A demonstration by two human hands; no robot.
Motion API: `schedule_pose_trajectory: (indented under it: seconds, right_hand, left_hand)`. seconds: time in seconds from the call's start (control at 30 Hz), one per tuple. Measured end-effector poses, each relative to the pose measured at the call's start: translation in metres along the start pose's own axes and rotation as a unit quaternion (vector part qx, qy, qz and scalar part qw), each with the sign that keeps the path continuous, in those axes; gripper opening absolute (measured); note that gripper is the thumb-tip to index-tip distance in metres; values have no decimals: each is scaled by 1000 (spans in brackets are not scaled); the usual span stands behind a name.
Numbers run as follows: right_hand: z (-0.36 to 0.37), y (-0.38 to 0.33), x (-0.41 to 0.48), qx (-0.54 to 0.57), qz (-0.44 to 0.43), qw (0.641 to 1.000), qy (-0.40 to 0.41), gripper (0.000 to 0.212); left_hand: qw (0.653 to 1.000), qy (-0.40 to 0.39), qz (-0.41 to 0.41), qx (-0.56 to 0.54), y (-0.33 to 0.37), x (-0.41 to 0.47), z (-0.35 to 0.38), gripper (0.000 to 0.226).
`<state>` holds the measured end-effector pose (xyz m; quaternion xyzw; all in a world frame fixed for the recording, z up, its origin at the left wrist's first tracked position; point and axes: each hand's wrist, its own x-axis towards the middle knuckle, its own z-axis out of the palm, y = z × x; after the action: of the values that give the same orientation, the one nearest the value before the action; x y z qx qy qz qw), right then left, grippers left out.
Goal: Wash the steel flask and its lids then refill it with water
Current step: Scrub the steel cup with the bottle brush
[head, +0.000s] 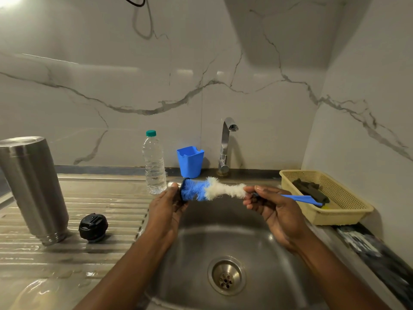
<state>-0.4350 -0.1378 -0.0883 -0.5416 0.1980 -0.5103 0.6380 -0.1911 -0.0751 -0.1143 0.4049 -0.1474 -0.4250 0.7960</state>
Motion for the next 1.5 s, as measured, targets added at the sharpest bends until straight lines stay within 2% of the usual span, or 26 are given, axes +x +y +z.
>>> schedule_pose_trajectory:
  seconds: [0.17,0.47,0.63,0.77,0.93,1.1,1.27,1.5]
  right_hand:
    - [-7,-9,3,42,-10,999,23,26]
    - [1,0,1,24,41,999,19,27]
    - [0,-6,5,73,53,992,85,27]
    - [5,1,5,87,85,989,85,33]
    - [0,-7,8,103,65,985,120,32]
    - [8,1,6,137,124,977,111,33]
    - [1,-5,8,178,142,961,160,36]
    - [11,-1,5,171,155,965,120,36]
  left_hand:
    - [999,18,0,-34,6,5,-6,14]
    - [1000,-7,3,-8,3,0,-2,14]
    - [1000,-19,4,-14,1,3,-3,20]
    - [1000,-24,-2,-14,-3,2,-2,25]
    - [1000,-21,1,-22,0,4,-2,25]
    - [1000,-22,-3,-17,-1,0,-1,31]
    - [999,-24,11,-21,-2,3,-2,25]
    - [999,-24,9,-19,-1,2,-3,26]
